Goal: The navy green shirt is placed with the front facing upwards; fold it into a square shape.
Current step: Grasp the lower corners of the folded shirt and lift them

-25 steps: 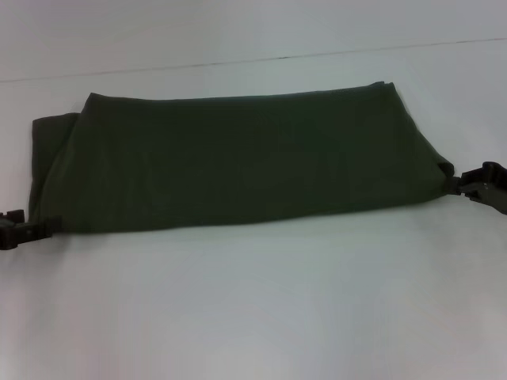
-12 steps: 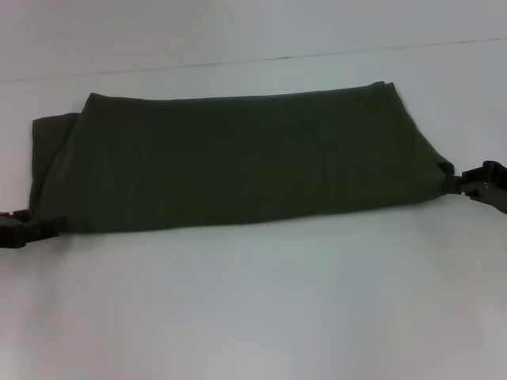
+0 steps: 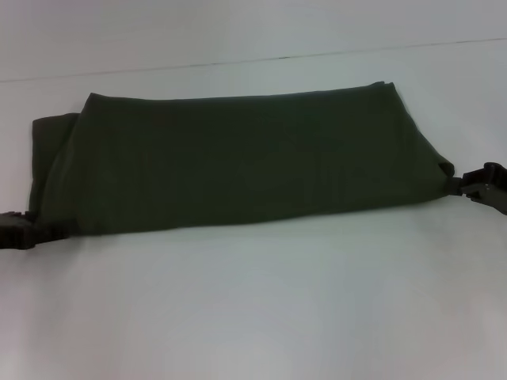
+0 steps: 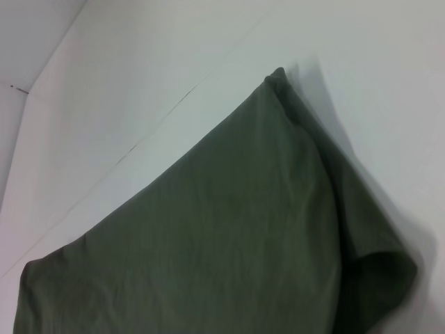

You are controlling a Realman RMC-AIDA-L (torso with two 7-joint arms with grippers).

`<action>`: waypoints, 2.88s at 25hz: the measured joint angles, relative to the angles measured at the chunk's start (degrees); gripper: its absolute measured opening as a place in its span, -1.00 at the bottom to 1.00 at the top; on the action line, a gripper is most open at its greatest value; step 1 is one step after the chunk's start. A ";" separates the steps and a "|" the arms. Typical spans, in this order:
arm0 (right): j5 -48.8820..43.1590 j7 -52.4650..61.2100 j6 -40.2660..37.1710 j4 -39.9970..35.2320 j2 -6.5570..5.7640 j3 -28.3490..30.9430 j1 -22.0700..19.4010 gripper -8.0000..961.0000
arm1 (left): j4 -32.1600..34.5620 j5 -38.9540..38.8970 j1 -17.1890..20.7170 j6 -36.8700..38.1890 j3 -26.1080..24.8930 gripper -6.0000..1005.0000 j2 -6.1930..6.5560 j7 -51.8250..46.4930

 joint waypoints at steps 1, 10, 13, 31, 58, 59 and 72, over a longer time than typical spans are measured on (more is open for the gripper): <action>0.00 0.00 0.00 0.00 0.00 0.00 0.00 -0.98 | 0.01 0.00 0.00 0.05 0.16 0.71 0.00 0.01; 0.00 -0.10 0.00 0.00 0.07 0.00 -0.01 -0.98 | 0.02 0.00 0.00 -1.21 0.93 0.24 -0.24 0.18; 0.00 -0.17 0.01 0.00 0.18 0.00 -0.01 -0.98 | 0.02 0.00 0.03 -2.29 1.18 0.07 -0.31 -0.08; 0.00 -0.41 0.06 0.00 0.27 0.00 -0.24 -0.98 | 0.02 0.62 -0.02 -3.16 1.22 -0.85 -0.34 -0.94; 0.00 -6.34 -5.67 0.00 0.09 5.23 -1.85 -0.98 | 2.77 -1.37 1.03 -0.17 -0.06 -0.87 0.02 -1.36; 0.00 -6.32 -5.68 0.00 0.09 5.23 -1.79 -0.98 | 2.62 -1.26 0.75 -0.19 0.17 -0.80 0.08 -1.59; 0.00 -6.03 -5.81 0.00 0.17 5.28 -1.67 -0.98 | 1.33 0.24 -0.32 -0.82 1.99 0.33 0.51 -2.58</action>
